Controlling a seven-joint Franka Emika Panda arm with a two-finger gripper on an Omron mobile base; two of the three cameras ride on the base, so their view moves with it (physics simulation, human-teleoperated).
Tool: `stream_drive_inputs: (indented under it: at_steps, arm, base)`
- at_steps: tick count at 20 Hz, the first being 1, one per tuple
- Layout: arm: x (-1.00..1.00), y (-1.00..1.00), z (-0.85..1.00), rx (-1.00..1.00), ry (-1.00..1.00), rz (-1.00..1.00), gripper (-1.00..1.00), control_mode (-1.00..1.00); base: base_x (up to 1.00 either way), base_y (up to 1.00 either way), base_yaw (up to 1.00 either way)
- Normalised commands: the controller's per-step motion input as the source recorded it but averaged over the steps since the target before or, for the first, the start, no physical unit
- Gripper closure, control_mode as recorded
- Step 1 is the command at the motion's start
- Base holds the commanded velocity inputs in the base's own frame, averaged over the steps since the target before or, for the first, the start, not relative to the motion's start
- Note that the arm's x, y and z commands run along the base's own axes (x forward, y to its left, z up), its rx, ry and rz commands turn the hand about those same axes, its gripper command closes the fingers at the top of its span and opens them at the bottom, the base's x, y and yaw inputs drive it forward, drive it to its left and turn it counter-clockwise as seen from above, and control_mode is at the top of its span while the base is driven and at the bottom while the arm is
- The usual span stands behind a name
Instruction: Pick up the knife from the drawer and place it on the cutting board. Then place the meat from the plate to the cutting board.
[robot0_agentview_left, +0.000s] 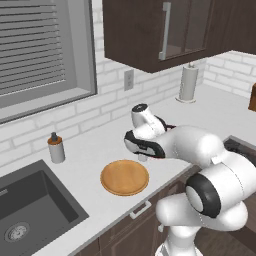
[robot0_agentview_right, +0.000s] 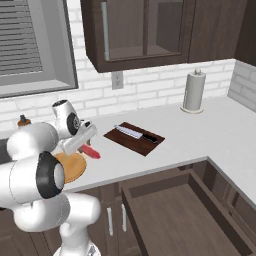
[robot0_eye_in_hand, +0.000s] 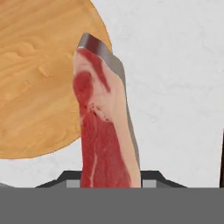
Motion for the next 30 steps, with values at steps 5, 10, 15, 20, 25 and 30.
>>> stream_drive_inputs:
  at_steps: [5,10,15,20,25,30]
  arm:
    - [0.51,-0.84,0.47,-0.08,-0.04,-0.11,1.0,-1.0]
    - [0.72,-0.89,0.23,-0.04,0.02,-0.09,1.0,-1.0]
    - [0.87,-0.45,0.04,0.0,0.14,-0.02,1.0,-1.0]
    - [0.18,-0.02,-0.2,-0.01,0.02,0.0,1.0,-1.0]
    - [0.41,-0.04,-0.36,-0.05,0.0,0.0,1.0,-1.0]
    - [0.34,-0.33,-0.37,-0.05,-0.01,0.0,1.0,-1.0]
  base:
    - [0.0,0.0,0.0]
    - [0.0,0.0,0.0]
    - [0.0,0.0,0.0]
    - [0.0,0.0,0.0]
    - [0.0,0.0,0.0]
    - [0.0,0.0,0.0]
